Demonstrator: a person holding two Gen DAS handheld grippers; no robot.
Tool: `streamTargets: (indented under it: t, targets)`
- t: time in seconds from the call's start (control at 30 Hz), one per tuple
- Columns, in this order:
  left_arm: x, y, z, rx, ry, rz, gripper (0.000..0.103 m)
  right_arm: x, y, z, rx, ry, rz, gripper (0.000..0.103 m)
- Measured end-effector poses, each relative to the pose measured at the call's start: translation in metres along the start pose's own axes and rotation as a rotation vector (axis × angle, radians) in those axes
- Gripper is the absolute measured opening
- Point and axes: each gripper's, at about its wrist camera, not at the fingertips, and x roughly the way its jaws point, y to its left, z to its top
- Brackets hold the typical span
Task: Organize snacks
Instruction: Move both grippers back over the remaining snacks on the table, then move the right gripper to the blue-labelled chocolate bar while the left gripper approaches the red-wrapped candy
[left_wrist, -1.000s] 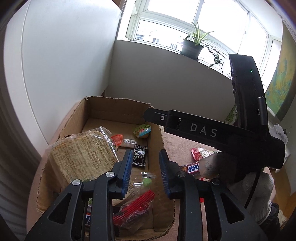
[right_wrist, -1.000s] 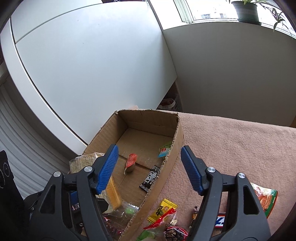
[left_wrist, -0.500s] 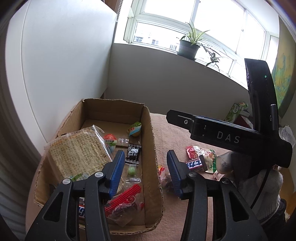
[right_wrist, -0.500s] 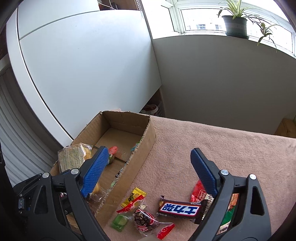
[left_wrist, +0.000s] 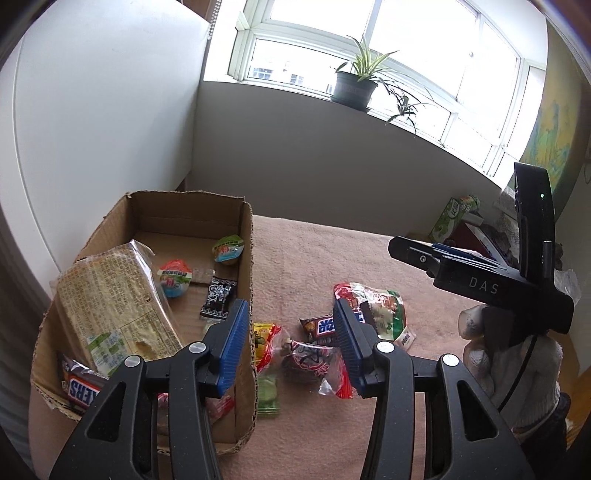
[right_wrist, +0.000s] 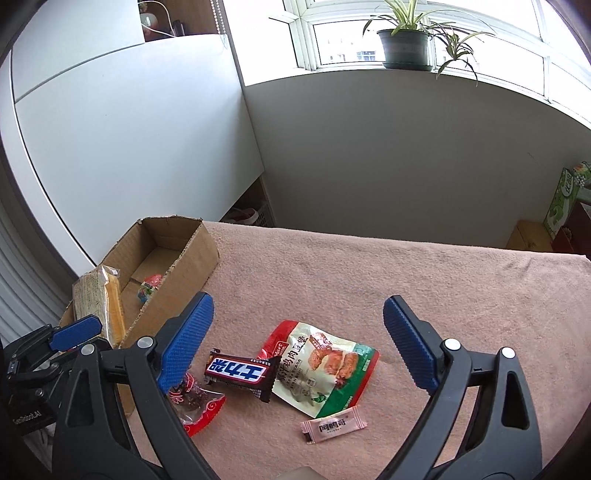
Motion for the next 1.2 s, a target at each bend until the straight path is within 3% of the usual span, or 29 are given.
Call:
streamTargets:
  t: [0.4,0.5,0.57,0.67,0.8,1.0,1.2]
  targets:
    - [0.009,-0.014,-0.001,-0.004,0.026,-0.03,0.046,-0.002,-0.042,-0.018,0.11,0.063,0.071,0.095]
    - [0.012,-0.02,-0.002,0.009,0.035,-0.042,0.046,0.001,-0.041,-0.023,0.126,0.085,0.123,0.087]
    - [0.012,-0.022,-0.005,0.011,0.045,-0.054,0.046,0.006,-0.037,-0.023,0.119,0.105,0.153,0.074]
    - [0.011,-0.025,-0.017,0.003,0.069,-0.073,0.046,0.015,-0.024,-0.021,0.096,0.128,0.197,0.066]
    - [0.011,-0.03,-0.032,-0.012,0.104,-0.104,0.046,0.034,0.0,-0.018,0.05,0.172,0.267,0.064]
    - [0.024,-0.04,-0.046,0.012,0.16,-0.089,0.046,0.066,0.026,-0.02,0.037,0.248,0.347,0.064]
    - [0.035,-0.034,-0.054,-0.022,0.2,-0.068,0.046,0.09,0.038,-0.024,0.029,0.315,0.352,0.064]
